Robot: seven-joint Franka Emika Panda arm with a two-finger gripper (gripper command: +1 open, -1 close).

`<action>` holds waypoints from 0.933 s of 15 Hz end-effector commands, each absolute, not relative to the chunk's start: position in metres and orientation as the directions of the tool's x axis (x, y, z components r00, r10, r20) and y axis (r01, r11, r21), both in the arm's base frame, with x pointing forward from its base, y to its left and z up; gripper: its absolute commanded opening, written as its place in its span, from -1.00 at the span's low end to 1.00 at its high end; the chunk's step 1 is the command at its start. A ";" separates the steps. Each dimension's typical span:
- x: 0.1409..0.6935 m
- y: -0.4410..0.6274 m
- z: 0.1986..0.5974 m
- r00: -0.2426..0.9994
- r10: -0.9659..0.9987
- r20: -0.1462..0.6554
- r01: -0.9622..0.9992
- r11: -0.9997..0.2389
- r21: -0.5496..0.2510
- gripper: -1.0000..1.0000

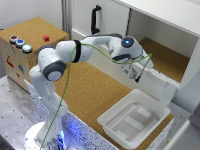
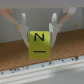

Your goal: Put the grasped yellow block inside the right cabinet

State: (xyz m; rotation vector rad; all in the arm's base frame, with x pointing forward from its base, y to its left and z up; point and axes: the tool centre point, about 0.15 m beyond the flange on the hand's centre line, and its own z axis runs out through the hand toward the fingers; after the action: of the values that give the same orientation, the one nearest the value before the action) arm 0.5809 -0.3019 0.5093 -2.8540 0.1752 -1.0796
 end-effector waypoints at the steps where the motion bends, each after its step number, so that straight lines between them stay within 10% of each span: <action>1: 0.636 -0.338 0.506 0.797 -0.022 0.604 0.093 -0.983 -0.158 -1.00; 14: 0.692 -0.322 0.468 0.697 -0.034 0.716 -0.057 -0.998 0.009 -1.00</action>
State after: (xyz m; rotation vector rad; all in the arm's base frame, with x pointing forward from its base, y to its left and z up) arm 0.6509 -0.3206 0.4793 -2.9339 -0.0104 -1.0914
